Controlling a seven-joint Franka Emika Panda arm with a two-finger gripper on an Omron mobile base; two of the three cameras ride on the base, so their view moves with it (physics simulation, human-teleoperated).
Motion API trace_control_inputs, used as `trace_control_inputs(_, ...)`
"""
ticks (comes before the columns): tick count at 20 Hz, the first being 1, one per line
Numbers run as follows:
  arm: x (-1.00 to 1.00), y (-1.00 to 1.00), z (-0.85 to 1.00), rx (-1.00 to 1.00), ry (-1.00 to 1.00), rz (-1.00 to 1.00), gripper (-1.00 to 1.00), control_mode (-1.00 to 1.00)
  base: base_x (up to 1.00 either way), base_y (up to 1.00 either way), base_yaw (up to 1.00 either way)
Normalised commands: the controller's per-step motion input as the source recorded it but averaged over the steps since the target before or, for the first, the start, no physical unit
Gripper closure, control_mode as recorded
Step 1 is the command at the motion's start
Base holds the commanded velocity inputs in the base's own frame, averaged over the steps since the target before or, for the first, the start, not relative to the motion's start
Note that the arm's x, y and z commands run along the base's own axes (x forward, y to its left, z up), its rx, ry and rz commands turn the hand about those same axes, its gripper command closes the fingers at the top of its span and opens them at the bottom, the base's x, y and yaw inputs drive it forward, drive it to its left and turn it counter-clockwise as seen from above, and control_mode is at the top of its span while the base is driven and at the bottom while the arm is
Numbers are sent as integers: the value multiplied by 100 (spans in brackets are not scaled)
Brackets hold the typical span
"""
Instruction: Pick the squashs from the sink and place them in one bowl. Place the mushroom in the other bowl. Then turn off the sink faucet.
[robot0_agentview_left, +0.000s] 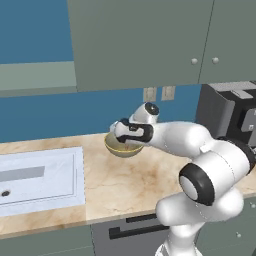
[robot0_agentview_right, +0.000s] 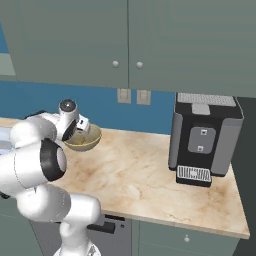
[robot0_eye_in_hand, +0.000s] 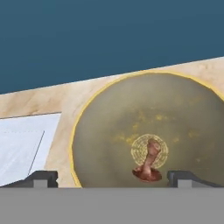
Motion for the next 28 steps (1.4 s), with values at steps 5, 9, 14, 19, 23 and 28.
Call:
trace_control_inputs(5, -77, 2, 88, 0, -30, -1, -100, -100, 0, 0, 0)
trace_control_inputs(9, -68, 12, 100, -1, -13, -6, -100, -100, 0, 0, 0)
trace_control_inputs(14, -99, 0, 99, -6, 1, -12, -100, -100, 0, 0, 0)
trace_control_inputs(19, -96, -1, 66, -10, 11, -3, -100, -100, 0, 0, 0)
trace_control_inputs(23, -92, 0, 28, -12, 1, 0, -100, -100, 0, 0, 0)
trace_control_inputs(28, -89, 0, 30, -7, 3, 1, -100, -100, 0, 0, 0)
